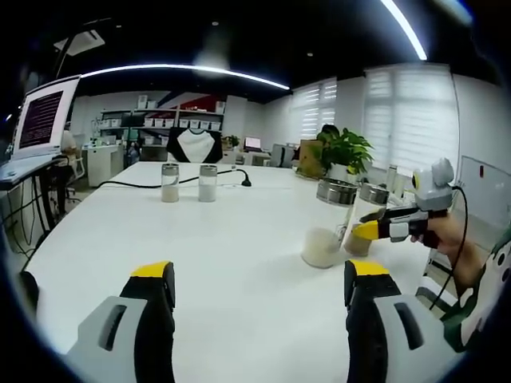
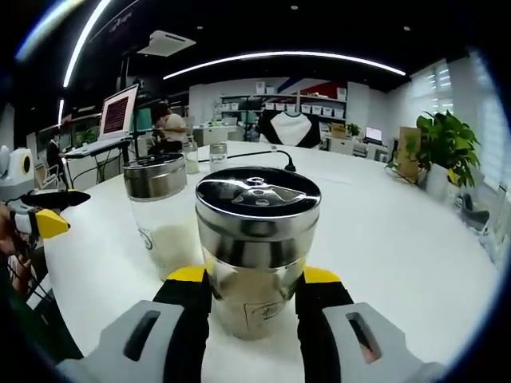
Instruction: Rotate the seasoning bottle until the label or dispensing opening points toward the visible target arrow and the bottle remains upright within the marked orientation range
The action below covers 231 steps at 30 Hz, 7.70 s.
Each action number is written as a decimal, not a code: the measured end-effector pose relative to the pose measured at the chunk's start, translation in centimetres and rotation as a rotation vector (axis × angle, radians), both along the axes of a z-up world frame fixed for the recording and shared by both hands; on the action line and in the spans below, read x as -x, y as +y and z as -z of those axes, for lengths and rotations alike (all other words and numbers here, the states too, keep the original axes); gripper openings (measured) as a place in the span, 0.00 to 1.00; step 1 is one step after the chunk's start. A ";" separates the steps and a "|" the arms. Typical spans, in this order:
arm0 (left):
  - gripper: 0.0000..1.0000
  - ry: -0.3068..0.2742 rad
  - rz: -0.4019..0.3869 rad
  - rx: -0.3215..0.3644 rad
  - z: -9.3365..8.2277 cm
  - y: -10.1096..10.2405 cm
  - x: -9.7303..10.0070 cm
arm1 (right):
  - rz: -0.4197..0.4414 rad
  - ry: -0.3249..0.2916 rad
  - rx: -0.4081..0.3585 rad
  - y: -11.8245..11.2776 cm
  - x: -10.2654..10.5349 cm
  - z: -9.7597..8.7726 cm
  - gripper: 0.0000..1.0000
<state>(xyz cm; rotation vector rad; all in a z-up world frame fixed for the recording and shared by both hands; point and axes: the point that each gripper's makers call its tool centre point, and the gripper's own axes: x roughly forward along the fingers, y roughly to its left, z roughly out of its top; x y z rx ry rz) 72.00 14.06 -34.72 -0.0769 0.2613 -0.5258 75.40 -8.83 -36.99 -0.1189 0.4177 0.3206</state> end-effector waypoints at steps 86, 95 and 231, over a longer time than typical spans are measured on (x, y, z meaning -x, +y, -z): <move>0.91 0.014 -0.004 0.009 0.2 0.1 0.1 | -0.508 -0.015 -0.016 1.0 1.0 -1.8 0.39; 0.91 0.015 -0.006 0.008 0.2 0.2 0.1 | -0.493 -0.017 -0.027 0.9 0.7 -1.8 0.39; 0.91 -0.004 0.015 0.018 -0.2 -0.9 0.2 | 0.094 -0.090 -0.007 -5.1 4.4 -2.5 0.54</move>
